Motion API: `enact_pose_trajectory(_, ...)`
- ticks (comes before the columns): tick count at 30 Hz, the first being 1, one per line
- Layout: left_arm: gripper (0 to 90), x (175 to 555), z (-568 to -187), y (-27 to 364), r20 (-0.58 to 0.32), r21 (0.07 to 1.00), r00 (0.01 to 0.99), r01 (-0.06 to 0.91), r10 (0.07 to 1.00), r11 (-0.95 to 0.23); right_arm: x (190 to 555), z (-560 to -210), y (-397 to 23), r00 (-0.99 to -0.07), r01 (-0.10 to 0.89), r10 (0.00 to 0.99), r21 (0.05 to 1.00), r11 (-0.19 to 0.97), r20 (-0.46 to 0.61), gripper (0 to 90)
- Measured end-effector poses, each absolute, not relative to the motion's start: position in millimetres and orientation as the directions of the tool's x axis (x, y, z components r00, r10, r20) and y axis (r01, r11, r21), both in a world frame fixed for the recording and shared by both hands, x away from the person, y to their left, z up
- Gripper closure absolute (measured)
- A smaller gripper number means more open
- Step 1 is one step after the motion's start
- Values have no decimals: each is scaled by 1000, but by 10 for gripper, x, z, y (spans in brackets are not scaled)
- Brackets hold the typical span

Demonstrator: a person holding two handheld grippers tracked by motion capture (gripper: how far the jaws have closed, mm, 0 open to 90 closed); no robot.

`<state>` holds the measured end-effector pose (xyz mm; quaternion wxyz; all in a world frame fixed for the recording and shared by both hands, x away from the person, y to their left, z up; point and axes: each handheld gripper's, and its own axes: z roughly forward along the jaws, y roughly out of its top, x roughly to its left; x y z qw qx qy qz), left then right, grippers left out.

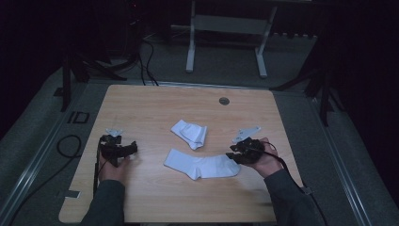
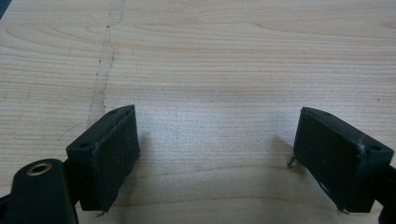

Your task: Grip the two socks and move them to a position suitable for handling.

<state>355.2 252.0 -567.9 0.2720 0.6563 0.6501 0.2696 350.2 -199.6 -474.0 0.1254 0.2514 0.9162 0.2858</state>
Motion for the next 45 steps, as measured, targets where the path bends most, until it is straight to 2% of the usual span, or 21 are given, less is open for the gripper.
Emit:
enact_pose_trajectory(10,143,3552,-5679,2521,0,707,10,707,1000,-7,3646,-4750,-1646,-867,341,487,585,736,-108,614)
enact_pose_trajectory(27,143,3553,-5680,2518,-2,709,7,705,1000,-4,3954,-4769,-1141,-878,313,468,618,721,-102,600)
enact_pose_trajectory(32,143,3553,-5680,2520,0,709,8,705,1000,-6,4061,-4803,-1012,-875,309,471,623,719,-109,681)
enact_pose_trajectory(37,143,3554,-5680,2520,0,709,8,705,1000,-6,4165,-4856,-916,-878,313,466,607,730,-109,870)
enact_pose_trajectory(45,142,3553,-5680,2519,-1,708,8,706,1000,-5,4231,-4995,-728,-884,323,458,585,744,-95,882)
